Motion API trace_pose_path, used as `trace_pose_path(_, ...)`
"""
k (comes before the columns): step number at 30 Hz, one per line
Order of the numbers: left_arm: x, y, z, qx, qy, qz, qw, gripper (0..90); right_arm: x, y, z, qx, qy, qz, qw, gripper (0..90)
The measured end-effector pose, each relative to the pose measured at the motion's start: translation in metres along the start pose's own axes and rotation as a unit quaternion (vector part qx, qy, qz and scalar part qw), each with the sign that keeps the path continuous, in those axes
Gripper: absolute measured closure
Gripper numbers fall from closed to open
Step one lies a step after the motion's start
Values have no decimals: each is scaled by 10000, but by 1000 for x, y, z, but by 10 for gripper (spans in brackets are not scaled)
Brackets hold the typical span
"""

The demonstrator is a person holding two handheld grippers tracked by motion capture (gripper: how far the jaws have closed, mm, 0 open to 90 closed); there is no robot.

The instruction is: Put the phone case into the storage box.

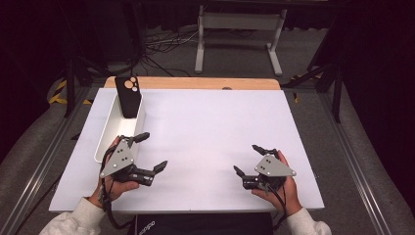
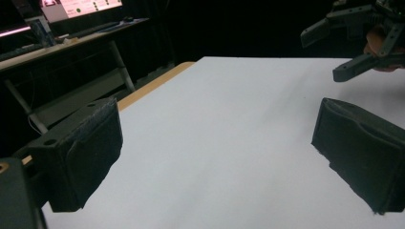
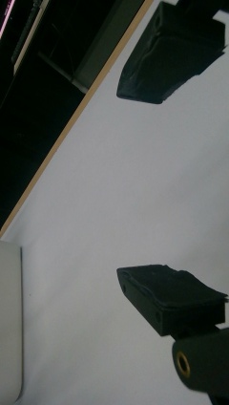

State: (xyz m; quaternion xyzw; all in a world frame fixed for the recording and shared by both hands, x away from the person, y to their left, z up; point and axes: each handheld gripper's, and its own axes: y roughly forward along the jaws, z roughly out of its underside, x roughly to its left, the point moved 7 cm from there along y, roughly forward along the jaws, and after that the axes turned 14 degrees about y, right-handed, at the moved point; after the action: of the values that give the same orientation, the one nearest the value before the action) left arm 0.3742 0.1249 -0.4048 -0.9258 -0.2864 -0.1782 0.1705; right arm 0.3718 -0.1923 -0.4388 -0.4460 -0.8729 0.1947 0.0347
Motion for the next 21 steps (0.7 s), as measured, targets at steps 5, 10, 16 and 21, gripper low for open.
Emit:
trace_pose_path(5,-6,-1,2,20,-4,46,10000,38,1,0,1,21,-16,-21,10000,141)
trace_pose_path(10,-11,-1,6,83,70,85,9999,40,3,0,1,21,-21,-23,10000,141)
trace_pose_path(16,-18,0,12,147,1,244,9996,38,6,1,1,46,-78,-41,10000,141)
trace_pose_path(21,-23,1,14,172,2,286,9994,38,7,0,1,33,-82,-37,10000,140)
